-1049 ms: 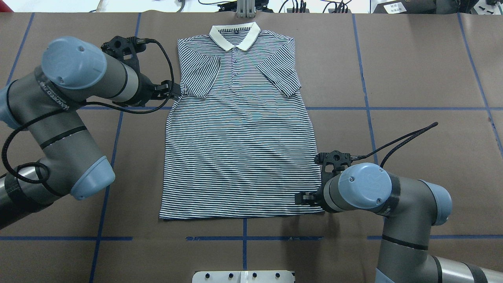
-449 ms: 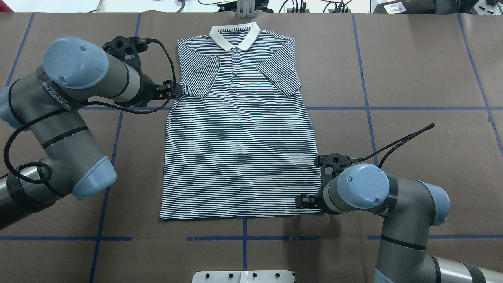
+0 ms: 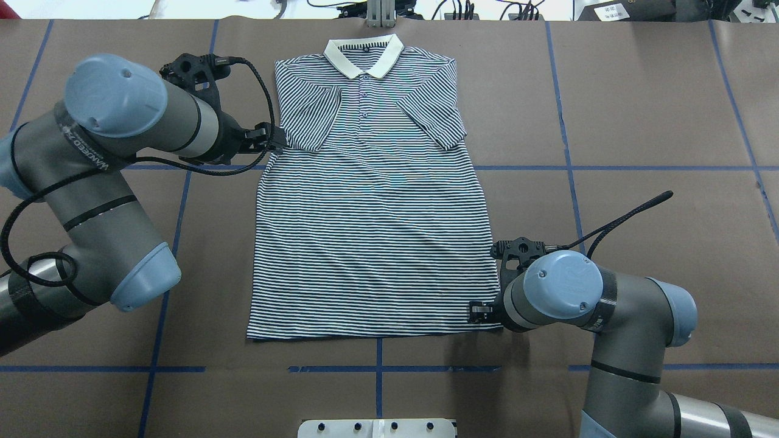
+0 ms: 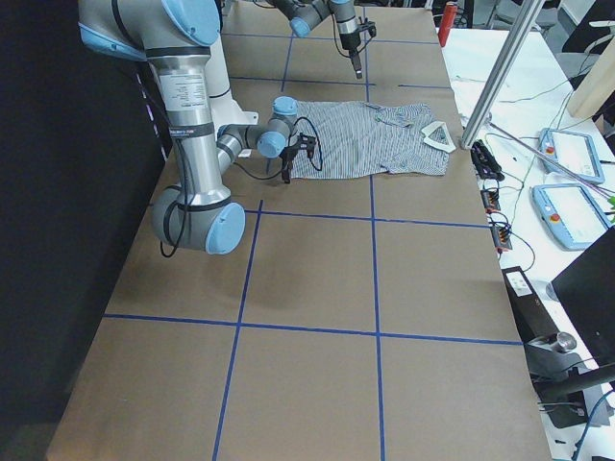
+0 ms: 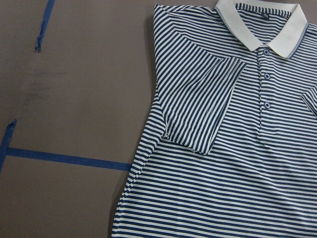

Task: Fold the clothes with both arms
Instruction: 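Move the right gripper to the hem corner nearest it while left holds shoulder, then move the left gripper down to the hem corner nearest it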

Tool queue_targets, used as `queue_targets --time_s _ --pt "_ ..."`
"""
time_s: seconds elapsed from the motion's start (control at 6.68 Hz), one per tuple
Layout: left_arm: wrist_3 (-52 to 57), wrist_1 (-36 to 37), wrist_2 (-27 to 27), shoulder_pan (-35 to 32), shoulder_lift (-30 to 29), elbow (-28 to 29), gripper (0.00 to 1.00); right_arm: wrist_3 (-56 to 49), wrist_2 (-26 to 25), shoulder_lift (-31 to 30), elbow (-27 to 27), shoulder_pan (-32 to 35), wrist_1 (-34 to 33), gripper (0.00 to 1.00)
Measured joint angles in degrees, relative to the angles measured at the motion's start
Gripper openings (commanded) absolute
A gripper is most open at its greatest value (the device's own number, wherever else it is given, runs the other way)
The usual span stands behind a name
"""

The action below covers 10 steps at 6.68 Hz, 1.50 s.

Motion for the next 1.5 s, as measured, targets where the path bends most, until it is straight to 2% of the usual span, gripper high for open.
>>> queue_targets --time_s 0.15,1.05,1.35,1.5 --pt "-0.1 0.0 0.0 0.0 0.0 0.0 1.0 0.0 0.1 0.0 0.0 0.3 0.0 0.0" --pt "-1.7 0.0 -0.6 0.3 0.9 -0.2 1.0 0.0 0.6 0.0 2.6 1.5 -0.8 0.0" --pt "-13.1 -0.3 -1.8 5.0 7.1 -5.0 1.0 0.1 0.5 0.3 4.4 1.6 -0.7 0.0" --pt "-20.7 0.2 1.0 11.2 10.3 -8.3 1.0 0.1 0.4 0.4 5.1 1.7 -0.6 0.0"
